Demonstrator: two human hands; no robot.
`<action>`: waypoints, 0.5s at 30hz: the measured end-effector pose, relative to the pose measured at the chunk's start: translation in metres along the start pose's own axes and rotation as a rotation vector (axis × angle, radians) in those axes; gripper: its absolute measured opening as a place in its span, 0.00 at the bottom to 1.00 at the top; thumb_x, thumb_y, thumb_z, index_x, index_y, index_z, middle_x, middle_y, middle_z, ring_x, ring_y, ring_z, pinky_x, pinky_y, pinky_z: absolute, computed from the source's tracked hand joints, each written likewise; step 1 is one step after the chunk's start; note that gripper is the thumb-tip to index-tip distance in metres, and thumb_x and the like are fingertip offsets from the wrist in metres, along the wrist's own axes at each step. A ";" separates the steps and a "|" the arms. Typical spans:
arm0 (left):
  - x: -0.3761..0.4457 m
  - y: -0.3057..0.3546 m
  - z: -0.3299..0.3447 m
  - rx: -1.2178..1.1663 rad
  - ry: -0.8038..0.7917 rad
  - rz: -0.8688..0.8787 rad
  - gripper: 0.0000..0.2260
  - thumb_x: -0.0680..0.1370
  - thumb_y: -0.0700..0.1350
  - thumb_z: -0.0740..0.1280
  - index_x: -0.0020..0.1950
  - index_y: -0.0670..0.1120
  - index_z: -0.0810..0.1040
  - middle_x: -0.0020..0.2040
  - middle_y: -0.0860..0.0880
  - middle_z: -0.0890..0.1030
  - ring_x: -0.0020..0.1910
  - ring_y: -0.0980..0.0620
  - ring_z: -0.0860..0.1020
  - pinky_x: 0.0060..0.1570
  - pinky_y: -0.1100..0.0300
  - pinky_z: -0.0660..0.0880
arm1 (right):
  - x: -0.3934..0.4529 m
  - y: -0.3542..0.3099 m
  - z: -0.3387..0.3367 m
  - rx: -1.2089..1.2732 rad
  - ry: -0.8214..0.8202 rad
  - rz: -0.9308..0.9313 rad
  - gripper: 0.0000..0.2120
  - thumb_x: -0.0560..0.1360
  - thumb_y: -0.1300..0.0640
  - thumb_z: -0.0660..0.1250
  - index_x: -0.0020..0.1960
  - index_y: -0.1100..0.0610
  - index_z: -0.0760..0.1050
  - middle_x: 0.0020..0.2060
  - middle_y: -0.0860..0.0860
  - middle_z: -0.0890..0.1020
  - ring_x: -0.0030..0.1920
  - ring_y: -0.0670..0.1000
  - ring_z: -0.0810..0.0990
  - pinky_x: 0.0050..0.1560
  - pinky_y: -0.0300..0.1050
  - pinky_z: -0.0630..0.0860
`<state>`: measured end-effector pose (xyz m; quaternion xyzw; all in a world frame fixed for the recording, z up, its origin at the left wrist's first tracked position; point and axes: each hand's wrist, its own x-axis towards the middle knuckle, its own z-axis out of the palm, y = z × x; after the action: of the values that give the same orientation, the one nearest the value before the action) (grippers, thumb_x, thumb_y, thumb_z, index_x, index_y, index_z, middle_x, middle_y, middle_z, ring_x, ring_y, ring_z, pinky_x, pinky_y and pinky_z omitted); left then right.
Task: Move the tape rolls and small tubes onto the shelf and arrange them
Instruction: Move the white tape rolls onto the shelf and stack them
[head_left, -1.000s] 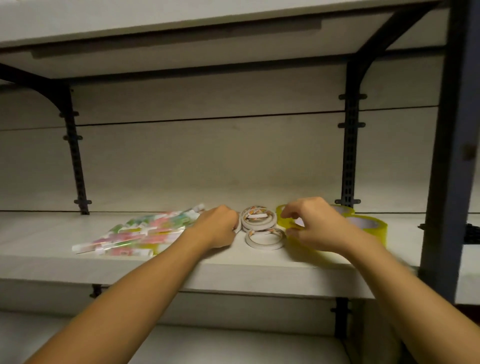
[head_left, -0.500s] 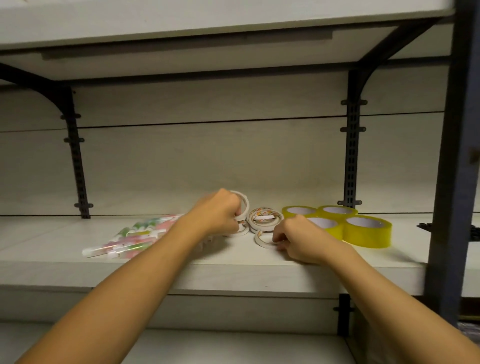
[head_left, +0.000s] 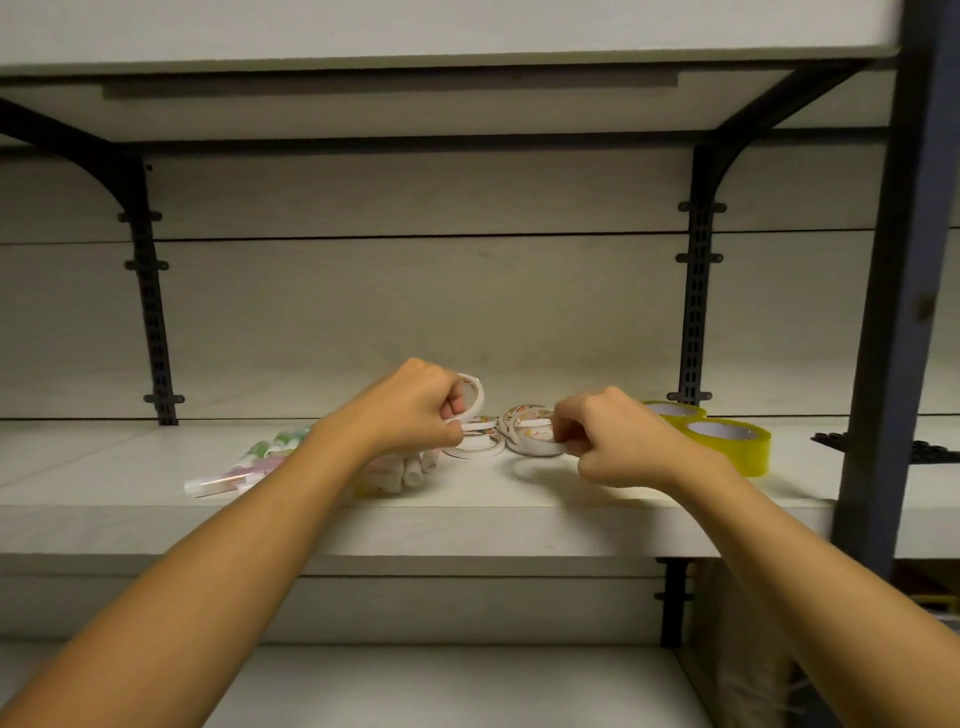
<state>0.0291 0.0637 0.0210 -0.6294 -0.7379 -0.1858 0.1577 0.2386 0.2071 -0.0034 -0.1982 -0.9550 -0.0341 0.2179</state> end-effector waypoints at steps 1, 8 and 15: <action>0.000 0.000 0.001 -0.012 -0.004 0.009 0.05 0.70 0.43 0.71 0.45 0.48 0.80 0.38 0.57 0.79 0.39 0.57 0.77 0.44 0.54 0.78 | -0.004 -0.002 -0.003 0.014 0.020 0.003 0.11 0.64 0.61 0.63 0.44 0.49 0.76 0.40 0.48 0.79 0.42 0.53 0.77 0.42 0.51 0.78; -0.002 0.018 0.011 -0.063 0.000 0.138 0.05 0.70 0.42 0.71 0.45 0.47 0.80 0.39 0.54 0.81 0.40 0.54 0.79 0.44 0.54 0.77 | -0.041 -0.012 -0.021 -0.032 0.127 0.106 0.11 0.66 0.63 0.63 0.44 0.50 0.76 0.41 0.47 0.79 0.45 0.53 0.77 0.43 0.52 0.79; -0.003 0.058 0.029 -0.136 -0.007 0.291 0.05 0.68 0.44 0.70 0.43 0.49 0.80 0.37 0.56 0.79 0.38 0.54 0.78 0.44 0.53 0.78 | -0.105 -0.012 -0.041 -0.185 0.159 0.258 0.09 0.69 0.65 0.66 0.43 0.51 0.75 0.40 0.46 0.76 0.41 0.51 0.74 0.39 0.52 0.78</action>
<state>0.0864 0.0830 -0.0010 -0.7396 -0.6251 -0.2084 0.1375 0.3366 0.1516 -0.0111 -0.3352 -0.8942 -0.1093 0.2760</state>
